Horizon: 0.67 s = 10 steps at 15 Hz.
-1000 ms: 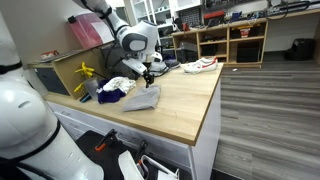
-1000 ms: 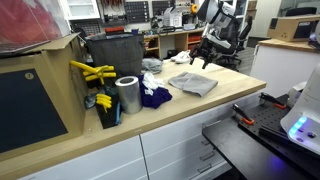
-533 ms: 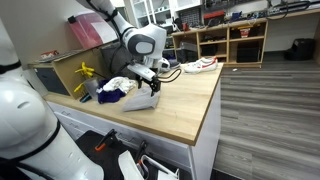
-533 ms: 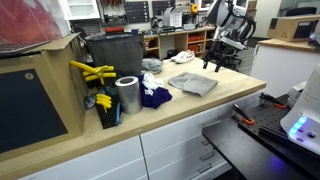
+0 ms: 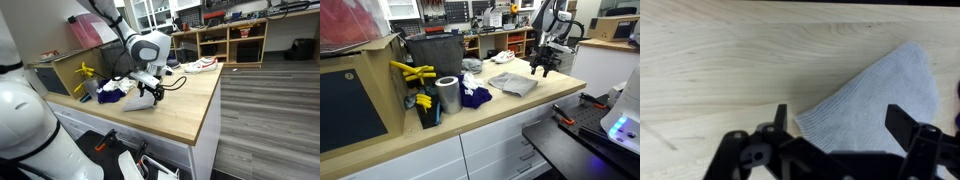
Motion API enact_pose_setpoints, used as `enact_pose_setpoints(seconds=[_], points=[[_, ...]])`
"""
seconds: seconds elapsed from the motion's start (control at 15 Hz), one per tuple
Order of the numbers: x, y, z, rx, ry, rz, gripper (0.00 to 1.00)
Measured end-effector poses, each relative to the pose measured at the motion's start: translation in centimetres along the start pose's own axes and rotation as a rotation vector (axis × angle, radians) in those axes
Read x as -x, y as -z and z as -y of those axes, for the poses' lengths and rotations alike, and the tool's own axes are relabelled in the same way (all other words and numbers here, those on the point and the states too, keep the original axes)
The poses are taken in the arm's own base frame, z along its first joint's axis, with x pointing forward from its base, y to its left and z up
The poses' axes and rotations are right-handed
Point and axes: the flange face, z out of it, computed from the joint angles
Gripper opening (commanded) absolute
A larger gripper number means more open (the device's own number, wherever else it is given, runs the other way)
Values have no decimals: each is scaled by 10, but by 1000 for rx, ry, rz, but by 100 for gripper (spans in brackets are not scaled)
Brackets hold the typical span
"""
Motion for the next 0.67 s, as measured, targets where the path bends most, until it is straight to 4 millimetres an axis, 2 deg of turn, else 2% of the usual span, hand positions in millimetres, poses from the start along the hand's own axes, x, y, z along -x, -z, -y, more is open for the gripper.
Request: enact_pose_setpoints(seconds=[0.33, 0.67], points=[[1, -12, -19, 12, -18, 15, 100], [-4, -25, -22, 35, -3, 3, 100]])
